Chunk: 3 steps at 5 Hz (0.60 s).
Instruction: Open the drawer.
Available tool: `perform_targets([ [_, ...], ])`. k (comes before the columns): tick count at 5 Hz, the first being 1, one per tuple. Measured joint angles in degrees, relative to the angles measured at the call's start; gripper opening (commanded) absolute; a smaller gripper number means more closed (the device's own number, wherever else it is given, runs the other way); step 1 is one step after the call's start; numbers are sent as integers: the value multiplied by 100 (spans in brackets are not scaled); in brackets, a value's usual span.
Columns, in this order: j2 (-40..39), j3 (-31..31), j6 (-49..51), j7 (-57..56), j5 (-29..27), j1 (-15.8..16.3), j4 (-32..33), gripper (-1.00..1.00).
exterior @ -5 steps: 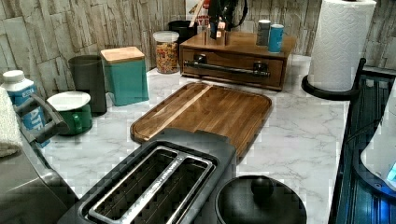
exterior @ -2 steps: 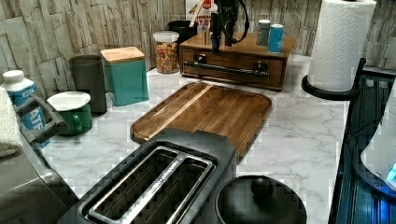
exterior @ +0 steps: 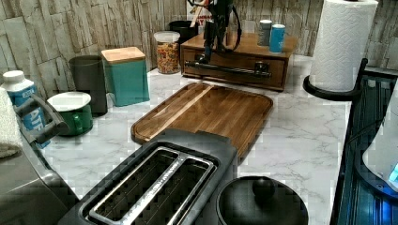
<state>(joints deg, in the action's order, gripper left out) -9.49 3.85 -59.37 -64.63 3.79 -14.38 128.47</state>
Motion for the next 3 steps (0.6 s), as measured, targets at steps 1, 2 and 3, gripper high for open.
perform_targets([
  [1, -342, 0, -62, -28, 19, -57, -34, 100],
  [2, -721, -3, -319, -28, -95, -94, 0, 100],
  [3, -868, -22, -621, -34, -312, -80, 157, 100],
])
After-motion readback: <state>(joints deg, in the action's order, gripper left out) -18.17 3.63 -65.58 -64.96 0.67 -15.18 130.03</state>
